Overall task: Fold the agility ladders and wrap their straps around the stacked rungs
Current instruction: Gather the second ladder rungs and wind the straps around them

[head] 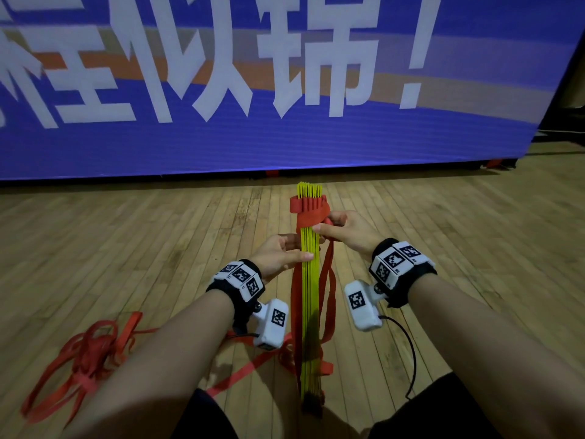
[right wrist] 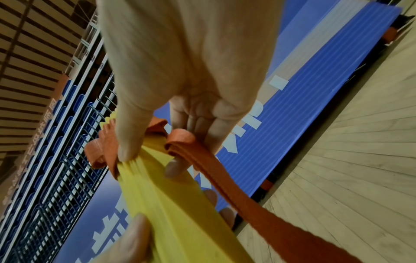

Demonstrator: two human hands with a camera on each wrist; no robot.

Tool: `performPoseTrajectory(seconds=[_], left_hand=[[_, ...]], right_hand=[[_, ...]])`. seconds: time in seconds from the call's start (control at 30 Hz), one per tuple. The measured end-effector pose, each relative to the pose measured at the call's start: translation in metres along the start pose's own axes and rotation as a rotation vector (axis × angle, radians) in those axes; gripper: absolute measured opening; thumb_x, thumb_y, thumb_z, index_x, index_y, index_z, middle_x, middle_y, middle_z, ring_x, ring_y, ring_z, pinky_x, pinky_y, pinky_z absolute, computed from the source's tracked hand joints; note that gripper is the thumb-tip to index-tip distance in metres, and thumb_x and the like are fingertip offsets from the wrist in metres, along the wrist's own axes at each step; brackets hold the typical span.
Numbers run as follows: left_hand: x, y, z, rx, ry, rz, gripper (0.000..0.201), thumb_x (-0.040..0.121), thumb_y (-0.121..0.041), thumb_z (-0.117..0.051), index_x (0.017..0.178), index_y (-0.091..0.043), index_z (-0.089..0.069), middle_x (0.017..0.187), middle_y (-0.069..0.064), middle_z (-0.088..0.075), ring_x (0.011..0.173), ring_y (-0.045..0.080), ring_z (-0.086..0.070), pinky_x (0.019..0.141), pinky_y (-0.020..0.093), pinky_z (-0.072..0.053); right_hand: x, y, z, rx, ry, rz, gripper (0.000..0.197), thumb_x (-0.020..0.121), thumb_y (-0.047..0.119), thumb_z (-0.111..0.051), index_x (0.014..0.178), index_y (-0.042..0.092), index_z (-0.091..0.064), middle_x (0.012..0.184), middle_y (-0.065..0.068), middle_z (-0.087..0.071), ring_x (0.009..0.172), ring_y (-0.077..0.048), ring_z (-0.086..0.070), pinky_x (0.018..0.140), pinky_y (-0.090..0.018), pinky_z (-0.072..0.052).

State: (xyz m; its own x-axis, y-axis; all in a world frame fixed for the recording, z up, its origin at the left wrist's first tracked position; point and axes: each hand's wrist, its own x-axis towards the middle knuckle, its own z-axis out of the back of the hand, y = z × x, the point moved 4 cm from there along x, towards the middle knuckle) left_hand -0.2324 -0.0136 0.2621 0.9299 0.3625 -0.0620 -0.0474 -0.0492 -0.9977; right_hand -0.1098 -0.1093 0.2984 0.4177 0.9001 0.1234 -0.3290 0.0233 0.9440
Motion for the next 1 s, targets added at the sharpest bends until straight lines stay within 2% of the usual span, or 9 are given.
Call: performPoseTrajectory(seconds=[0.13, 0.27, 0.33, 0.47, 0.57, 0.67, 0.73, 0.9, 1.0], left_hand=[[0.001, 0.001, 0.002, 0.068, -0.125, -0.023, 0.025, 0.082, -0.002, -0.069, 0.102, -0.016, -0.063, 0.107, 0.004, -0.07, 0.102, 0.018, -0.066, 0.085, 0.027, -0.053], [0.001, -0.002, 0.004, 0.126, -0.215, -0.043, 0.022, 0.081, -0.005, -0.072, 0.097, -0.019, -0.064, 0.1, 0.002, -0.07, 0.093, 0.014, -0.068, 0.081, 0.025, -0.054], [0.001, -0.005, 0.007, 0.148, -0.254, -0.047, 0.022, 0.08, -0.006, -0.073, 0.097, -0.018, -0.064, 0.1, 0.001, -0.07, 0.091, 0.013, -0.068, 0.082, 0.027, -0.054], [-0.003, -0.014, 0.007, 0.176, -0.321, -0.043, 0.035, 0.078, -0.007, -0.076, 0.11, -0.009, -0.062, 0.108, 0.008, -0.068, 0.097, 0.02, -0.067, 0.087, 0.032, -0.053], [-0.005, -0.02, 0.007, 0.229, -0.39, -0.045, 0.047, 0.078, -0.007, -0.076, 0.121, 0.0, -0.058, 0.112, 0.014, -0.067, 0.093, 0.02, -0.066, 0.076, 0.024, -0.054], [-0.007, -0.017, 0.004, 0.33, -0.458, -0.044, 0.051, 0.078, -0.012, -0.077, 0.122, 0.004, -0.056, 0.108, 0.013, -0.068, 0.085, 0.017, -0.065, 0.063, 0.014, -0.049], [-0.009, -0.012, 0.002, 0.388, -0.498, -0.054, 0.039, 0.078, -0.013, -0.078, 0.109, 0.001, -0.059, 0.094, 0.006, -0.067, 0.074, 0.012, -0.061, 0.058, 0.012, -0.046], [-0.007, 0.002, 0.008, 0.294, -0.505, -0.043, 0.052, 0.075, -0.014, -0.08, 0.12, 0.0, -0.06, 0.105, 0.011, -0.068, 0.095, 0.025, -0.066, 0.083, 0.037, -0.056], [-0.009, 0.006, 0.008, 0.165, -0.341, -0.013, 0.036, 0.085, -0.006, -0.068, 0.119, -0.001, -0.059, 0.1, 0.005, -0.067, 0.095, 0.018, -0.064, 0.078, 0.024, -0.054]], right_hand=[[0.0, 0.001, -0.001, 0.0, -0.02, 0.019, 0.021, 0.089, 0.013, -0.063, 0.102, -0.003, -0.067, 0.089, -0.012, -0.069, 0.075, -0.013, -0.064, 0.073, -0.017, -0.052], [0.001, 0.005, -0.001, 0.027, -0.116, 0.029, 0.015, 0.087, 0.009, -0.065, 0.098, -0.001, -0.069, 0.073, 0.002, -0.068, 0.059, 0.0, -0.063, 0.063, -0.012, -0.05], [0.002, 0.01, -0.003, -0.003, -0.17, 0.032, 0.019, 0.086, 0.01, -0.066, 0.096, -0.005, -0.068, 0.07, -0.001, -0.065, 0.053, 0.001, -0.06, 0.06, -0.012, -0.049], [0.001, 0.016, -0.003, -0.053, -0.199, 0.029, 0.014, 0.086, 0.018, -0.067, 0.089, 0.004, -0.069, 0.07, 0.001, -0.064, 0.053, 0.001, -0.058, 0.061, -0.017, -0.049], [-0.001, 0.02, -0.005, -0.107, -0.202, 0.019, 0.019, 0.082, 0.028, -0.072, 0.082, 0.009, -0.07, 0.071, -0.008, -0.066, 0.056, -0.006, -0.059, 0.07, -0.031, -0.051], [-0.006, 0.022, -0.011, -0.249, -0.252, -0.004, 0.025, 0.078, 0.036, -0.075, 0.073, 0.014, -0.066, 0.057, 0.001, -0.059, 0.046, 0.0, -0.053, 0.053, -0.019, -0.045], [-0.007, 0.018, -0.015, -0.286, -0.275, -0.022, 0.028, 0.078, 0.037, -0.075, 0.077, 0.01, -0.068, 0.054, 0.003, -0.056, 0.044, -0.001, -0.052, 0.047, -0.017, -0.041], [-0.005, 0.011, -0.021, -0.287, -0.274, -0.07, 0.033, 0.08, 0.036, -0.073, 0.07, 0.008, -0.061, 0.056, 0.001, -0.051, 0.05, -0.009, -0.055, 0.049, -0.02, -0.042], [-0.01, 0.01, -0.015, -0.239, -0.298, -0.051, 0.036, 0.085, 0.029, -0.07, 0.059, 0.014, -0.05, 0.052, 0.002, -0.045, 0.041, -0.001, -0.049, 0.041, -0.01, -0.034]])
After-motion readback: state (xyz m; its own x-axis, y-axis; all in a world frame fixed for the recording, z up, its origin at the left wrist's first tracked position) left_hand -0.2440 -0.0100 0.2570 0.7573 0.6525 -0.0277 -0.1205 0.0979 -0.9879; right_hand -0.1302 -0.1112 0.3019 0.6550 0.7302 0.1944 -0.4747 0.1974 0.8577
